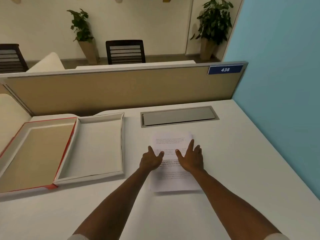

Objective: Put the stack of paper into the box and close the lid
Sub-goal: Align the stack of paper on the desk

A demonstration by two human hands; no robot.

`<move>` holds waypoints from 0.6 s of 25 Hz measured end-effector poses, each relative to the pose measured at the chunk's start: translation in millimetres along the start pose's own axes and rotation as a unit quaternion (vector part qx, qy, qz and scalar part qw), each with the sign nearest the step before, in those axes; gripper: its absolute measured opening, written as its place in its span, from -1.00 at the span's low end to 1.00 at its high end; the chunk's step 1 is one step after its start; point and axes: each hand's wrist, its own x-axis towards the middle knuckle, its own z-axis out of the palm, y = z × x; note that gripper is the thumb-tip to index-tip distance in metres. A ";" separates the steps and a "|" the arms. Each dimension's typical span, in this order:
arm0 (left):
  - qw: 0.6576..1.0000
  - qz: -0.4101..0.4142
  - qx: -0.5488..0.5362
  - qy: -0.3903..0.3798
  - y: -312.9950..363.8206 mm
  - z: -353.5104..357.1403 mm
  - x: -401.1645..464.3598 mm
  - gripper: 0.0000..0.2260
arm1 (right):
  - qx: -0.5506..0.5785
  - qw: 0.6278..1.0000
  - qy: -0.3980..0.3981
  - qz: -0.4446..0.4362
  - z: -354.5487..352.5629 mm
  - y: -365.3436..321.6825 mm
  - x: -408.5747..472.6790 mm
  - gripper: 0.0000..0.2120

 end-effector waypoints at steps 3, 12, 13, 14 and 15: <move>0.998 -0.041 -0.037 -0.011 2.6 21.6 4.4 -0.16 | 0.014 0.998 -0.043 0.041 12.9 7.5 5.7 -0.07; 0.937 -0.199 -0.280 0.065 15.7 17.0 24.2 -0.37 | -0.010 0.998 -0.036 0.055 23.6 4.5 16.2 -0.05; 0.930 -0.206 -0.298 0.059 13.3 13.2 26.9 -0.42 | -0.010 0.998 -0.037 0.055 24.0 4.9 17.5 -0.04; 0.926 -0.211 -0.310 0.050 11.1 10.2 30.1 -0.47 | -0.008 0.998 -0.037 0.056 24.6 5.5 18.6 -0.04; 0.923 -0.213 -0.318 0.040 9.7 7.5 34.3 -0.50 | -0.007 0.998 -0.038 0.056 24.9 6.0 19.1 -0.04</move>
